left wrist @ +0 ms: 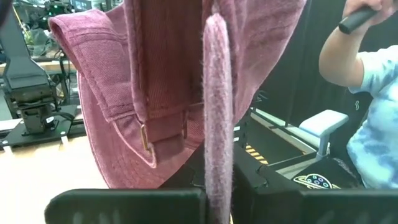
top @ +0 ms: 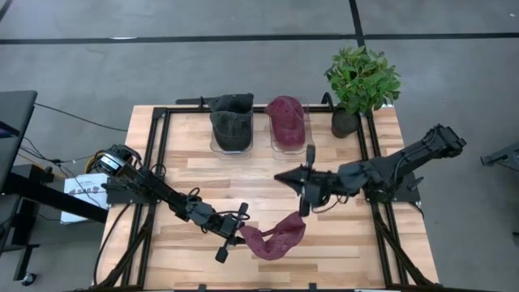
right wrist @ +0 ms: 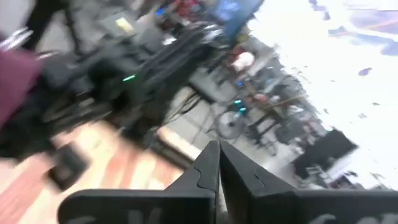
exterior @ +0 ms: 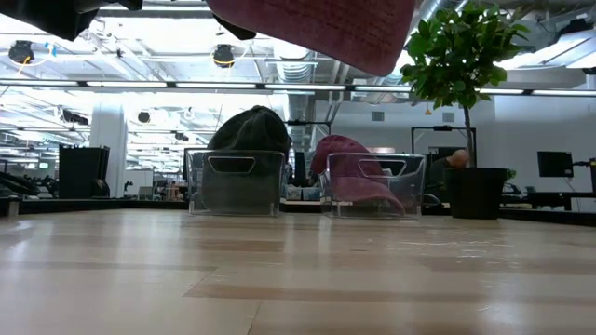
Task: Pick & Place hat
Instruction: Put the red cap into the right transparent bin
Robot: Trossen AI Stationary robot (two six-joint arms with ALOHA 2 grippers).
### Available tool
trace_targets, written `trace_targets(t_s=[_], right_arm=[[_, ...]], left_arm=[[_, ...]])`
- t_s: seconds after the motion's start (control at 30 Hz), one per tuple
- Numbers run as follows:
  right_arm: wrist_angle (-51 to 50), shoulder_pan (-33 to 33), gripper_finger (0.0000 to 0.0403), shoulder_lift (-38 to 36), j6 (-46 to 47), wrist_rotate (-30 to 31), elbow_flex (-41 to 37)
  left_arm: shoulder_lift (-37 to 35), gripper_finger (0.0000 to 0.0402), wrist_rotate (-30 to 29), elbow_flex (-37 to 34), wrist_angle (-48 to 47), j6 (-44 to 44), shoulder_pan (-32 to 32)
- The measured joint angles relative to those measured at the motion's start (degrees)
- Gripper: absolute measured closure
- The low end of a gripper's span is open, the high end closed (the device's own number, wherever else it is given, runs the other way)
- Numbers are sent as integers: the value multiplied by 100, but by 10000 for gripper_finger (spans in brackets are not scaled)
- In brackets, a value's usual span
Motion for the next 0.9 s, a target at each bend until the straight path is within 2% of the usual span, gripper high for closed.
trace_targets(t_s=[0.17, 0.4, 0.63, 0.9], right_arm=[[758, -376, 401, 49, 423, 311, 7], [761, -636, 402, 778, 1312, 360, 7], [768, -169, 403, 1409, 1876, 124, -1], [850, 428, 403, 1219, 1924, 102, -2]], left_arm=[[0, 380, -26, 0, 4, 17, 0], [0, 380, -90, 0, 86, 24, 25], [0, 380, -90, 0, 86, 22, 24], [0, 380, -88, 0, 79, 22, 24]])
